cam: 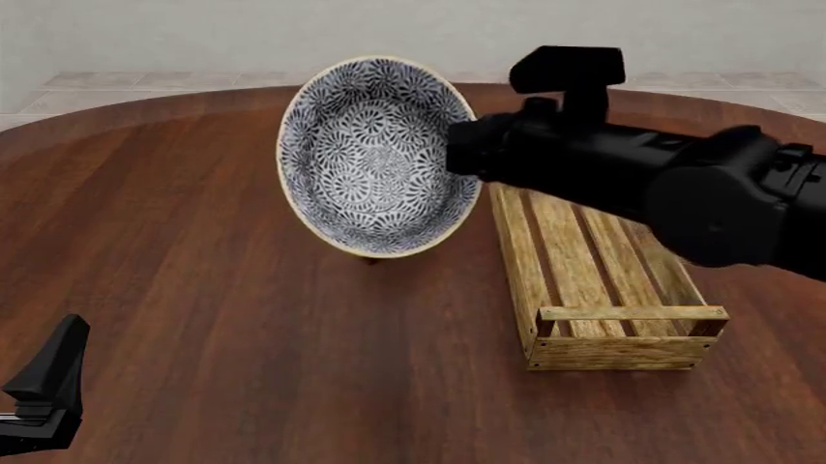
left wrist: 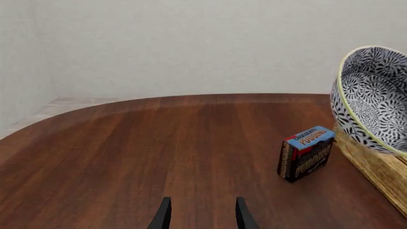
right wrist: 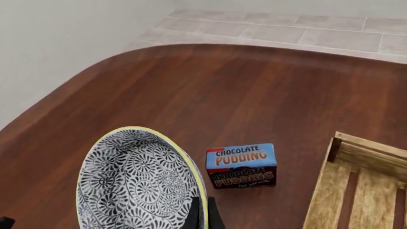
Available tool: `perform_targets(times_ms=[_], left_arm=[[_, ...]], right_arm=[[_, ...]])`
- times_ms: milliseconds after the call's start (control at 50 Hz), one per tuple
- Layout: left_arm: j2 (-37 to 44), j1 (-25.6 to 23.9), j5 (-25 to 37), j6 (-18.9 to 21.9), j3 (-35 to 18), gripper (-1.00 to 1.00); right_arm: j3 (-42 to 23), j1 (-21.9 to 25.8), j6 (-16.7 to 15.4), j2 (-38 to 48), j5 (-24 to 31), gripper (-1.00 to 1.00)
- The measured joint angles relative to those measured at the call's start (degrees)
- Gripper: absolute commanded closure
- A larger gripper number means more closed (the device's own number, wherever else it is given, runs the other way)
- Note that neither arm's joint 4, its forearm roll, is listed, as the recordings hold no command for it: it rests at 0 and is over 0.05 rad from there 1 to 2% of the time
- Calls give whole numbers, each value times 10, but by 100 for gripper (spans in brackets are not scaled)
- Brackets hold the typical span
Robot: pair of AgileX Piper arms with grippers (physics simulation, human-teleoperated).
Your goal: Pick up the bowl on the left and put it in the tray.
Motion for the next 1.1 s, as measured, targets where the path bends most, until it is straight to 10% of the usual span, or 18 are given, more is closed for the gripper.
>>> perform_targets(times_ms=[1100], left_arm=[[0, 0, 0, 0, 0, -100]], right_arm=[[29, -104, 51, -71, 23, 100]])
